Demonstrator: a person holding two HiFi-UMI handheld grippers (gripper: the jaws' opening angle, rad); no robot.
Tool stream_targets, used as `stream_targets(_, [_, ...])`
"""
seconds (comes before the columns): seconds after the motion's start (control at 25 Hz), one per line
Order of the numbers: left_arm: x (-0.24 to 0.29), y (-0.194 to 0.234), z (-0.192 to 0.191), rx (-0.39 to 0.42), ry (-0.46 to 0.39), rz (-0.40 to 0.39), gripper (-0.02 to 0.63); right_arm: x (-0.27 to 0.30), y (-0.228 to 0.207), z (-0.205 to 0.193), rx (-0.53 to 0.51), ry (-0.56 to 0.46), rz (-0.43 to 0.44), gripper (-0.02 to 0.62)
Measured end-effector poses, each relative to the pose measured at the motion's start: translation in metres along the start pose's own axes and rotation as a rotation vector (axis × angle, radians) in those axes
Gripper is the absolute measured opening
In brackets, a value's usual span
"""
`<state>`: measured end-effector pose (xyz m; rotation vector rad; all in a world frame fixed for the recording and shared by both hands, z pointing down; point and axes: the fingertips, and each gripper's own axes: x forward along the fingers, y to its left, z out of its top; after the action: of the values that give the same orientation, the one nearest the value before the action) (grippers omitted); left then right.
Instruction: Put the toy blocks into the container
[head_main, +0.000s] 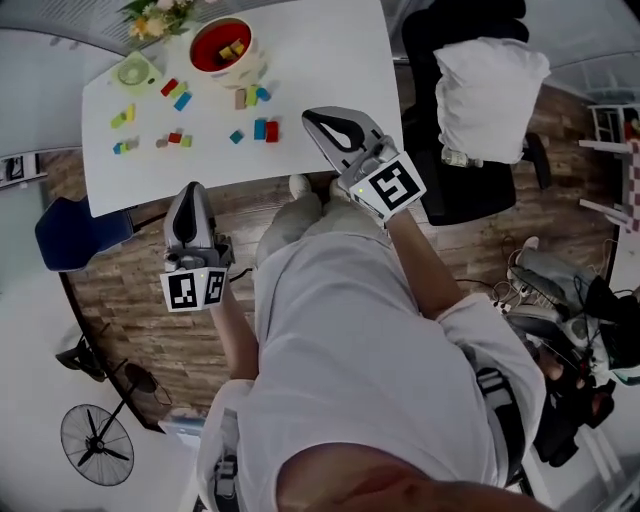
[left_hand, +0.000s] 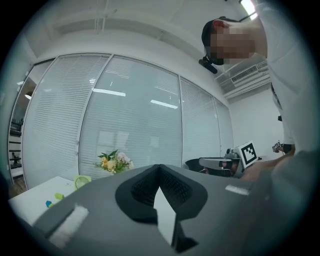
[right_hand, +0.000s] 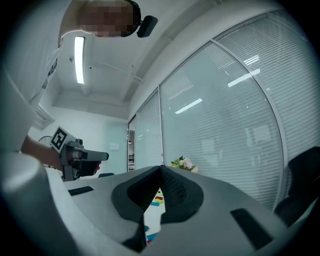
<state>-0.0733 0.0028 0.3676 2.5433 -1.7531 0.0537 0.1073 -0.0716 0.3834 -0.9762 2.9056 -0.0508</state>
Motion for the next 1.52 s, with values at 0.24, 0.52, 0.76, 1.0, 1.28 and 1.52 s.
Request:
stream_targets(0.24, [0.012, -0.034, -0.014, 0.014, 0.029, -0.080, -0.002, -0.035, 0.003, -0.014, 0.012, 0.026, -0.065, 0.002])
stream_targets(0.52, [0.010, -0.041, 0.005, 0.041, -0.031, -0.166, -0.002, -0.032, 0.017, 0.003, -0.038, -0.002, -0.123, 0.002])
stream_targets(0.76, [-0.030, -0.025, 0.013, 0.024, -0.069, -0.191, -0.002, -0.014, 0.065, 0.004, -0.065, 0.031, -0.124, 0.002])
stream_targets(1.0, [-0.069, 0.001, 0.018, -0.006, -0.094, -0.193, -0.002, -0.004, 0.104, 0.012, -0.130, 0.073, -0.171, 0.000])
stream_targets(1.28, [-0.092, 0.023, 0.016, -0.025, -0.114, -0.166, -0.002, 0.007, 0.123, 0.009, -0.140, 0.090, -0.175, 0.000])
stream_targets(1.52, [-0.099, 0.032, 0.021, -0.025, -0.125, -0.146, -0.002, 0.019, 0.132, 0.016, -0.156, 0.078, -0.145, 0.000])
